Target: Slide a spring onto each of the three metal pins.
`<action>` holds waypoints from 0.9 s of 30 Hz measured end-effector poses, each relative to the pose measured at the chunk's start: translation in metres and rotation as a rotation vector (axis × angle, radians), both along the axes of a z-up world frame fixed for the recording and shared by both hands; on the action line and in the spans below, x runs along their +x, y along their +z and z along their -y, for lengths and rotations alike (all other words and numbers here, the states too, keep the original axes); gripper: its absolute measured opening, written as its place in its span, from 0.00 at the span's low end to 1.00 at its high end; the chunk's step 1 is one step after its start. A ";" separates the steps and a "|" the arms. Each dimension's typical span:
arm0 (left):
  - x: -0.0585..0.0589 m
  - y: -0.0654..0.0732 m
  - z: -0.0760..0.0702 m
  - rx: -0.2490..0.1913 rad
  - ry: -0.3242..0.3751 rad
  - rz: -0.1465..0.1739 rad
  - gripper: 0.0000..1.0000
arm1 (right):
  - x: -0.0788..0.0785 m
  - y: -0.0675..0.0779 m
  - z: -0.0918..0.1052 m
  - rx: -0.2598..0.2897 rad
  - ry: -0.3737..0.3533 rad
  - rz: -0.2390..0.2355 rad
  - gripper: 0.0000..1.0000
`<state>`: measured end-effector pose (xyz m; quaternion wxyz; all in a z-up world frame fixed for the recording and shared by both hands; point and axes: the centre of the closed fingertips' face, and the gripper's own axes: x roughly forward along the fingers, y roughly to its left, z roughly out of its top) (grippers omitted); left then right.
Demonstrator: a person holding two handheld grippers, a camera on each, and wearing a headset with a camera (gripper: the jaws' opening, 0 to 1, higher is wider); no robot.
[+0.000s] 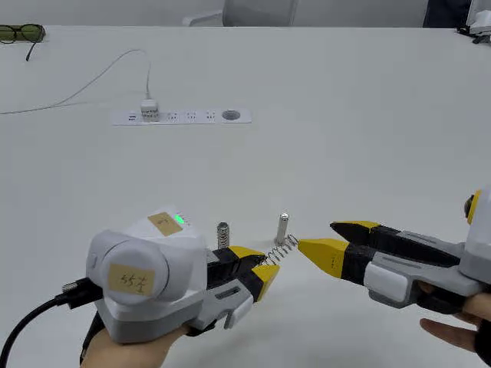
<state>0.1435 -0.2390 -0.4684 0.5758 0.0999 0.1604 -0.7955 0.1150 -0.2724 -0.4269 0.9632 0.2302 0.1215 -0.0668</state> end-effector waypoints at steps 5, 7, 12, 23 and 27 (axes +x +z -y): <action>-0.002 0.007 -0.006 -0.030 -0.011 -0.013 0.10 | 0.004 -0.003 -0.005 0.052 0.018 0.011 0.40; -0.003 0.010 -0.008 -0.047 -0.018 -0.017 0.10 | 0.006 -0.002 -0.007 0.074 0.020 0.021 0.39; -0.006 0.016 -0.011 -0.083 -0.039 -0.026 0.10 | 0.011 -0.002 -0.015 0.138 0.035 0.044 0.32; -0.010 0.028 -0.016 -0.131 -0.057 -0.022 0.10 | 0.019 0.001 -0.028 0.284 0.043 0.094 0.25; -0.012 0.034 -0.017 -0.150 -0.057 -0.040 0.10 | 0.020 0.002 -0.030 0.328 0.044 0.111 0.21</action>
